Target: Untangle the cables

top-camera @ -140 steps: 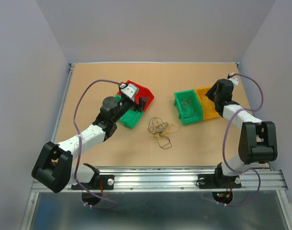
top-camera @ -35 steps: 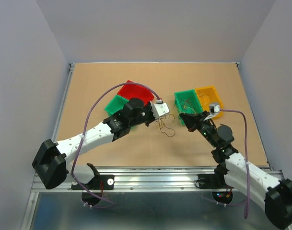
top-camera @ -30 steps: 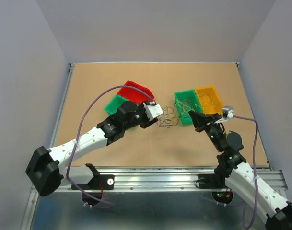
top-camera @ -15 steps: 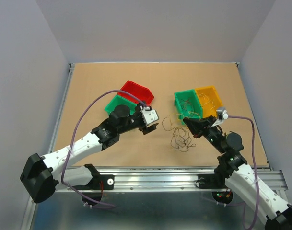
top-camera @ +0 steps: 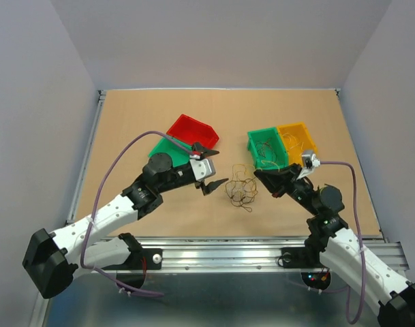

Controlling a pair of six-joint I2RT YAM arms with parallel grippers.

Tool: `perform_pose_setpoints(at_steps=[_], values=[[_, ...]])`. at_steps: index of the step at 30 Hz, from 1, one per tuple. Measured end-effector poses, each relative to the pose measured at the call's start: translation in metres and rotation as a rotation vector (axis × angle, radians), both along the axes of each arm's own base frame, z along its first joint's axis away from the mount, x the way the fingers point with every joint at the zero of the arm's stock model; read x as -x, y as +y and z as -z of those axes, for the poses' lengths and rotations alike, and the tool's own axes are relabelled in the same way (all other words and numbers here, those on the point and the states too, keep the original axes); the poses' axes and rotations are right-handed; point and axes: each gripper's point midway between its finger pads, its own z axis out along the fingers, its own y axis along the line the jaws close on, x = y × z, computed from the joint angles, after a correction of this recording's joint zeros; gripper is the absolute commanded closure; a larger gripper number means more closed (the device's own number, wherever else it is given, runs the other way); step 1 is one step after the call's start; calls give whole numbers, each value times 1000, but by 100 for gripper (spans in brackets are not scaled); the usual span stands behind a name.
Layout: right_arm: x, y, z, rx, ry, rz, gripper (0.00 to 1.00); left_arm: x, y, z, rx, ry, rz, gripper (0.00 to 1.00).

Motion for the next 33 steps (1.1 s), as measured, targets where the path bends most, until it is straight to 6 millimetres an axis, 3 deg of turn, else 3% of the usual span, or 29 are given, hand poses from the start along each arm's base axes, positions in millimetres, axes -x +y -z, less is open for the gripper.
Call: perform_pose_setpoints(at_steps=[6, 9, 18, 20, 21, 22, 24, 25, 28, 33], values=[[-2, 6, 2, -3, 11, -23, 99, -8, -14, 35, -54, 102, 15, 6], [-1, 8, 1, -6, 5, -31, 99, -7, -19, 43, -63, 134, 35, 6], [-3, 13, 4, -4, 7, -45, 99, 9, -28, 32, -35, 140, 143, 6], [-4, 14, 6, -1, 13, -47, 99, 12, -30, 27, -25, 139, 166, 10], [-4, 15, 7, 1, 16, -48, 100, 13, -31, 26, -22, 141, 172, 14], [-5, 16, 8, 3, 21, -49, 99, 13, -33, 23, -18, 142, 178, 28], [-5, 17, 11, 9, 30, -53, 100, 11, -36, 18, -8, 145, 184, 45], [-6, 19, 13, 12, 34, -55, 100, 10, -38, 17, -5, 153, 183, 68], [-6, 21, 18, 21, 48, -63, 99, 2, -44, 14, 1, 157, 170, 100], [-5, 22, 15, 22, 31, -64, 96, -3, -44, 19, -5, 175, 145, 100]])
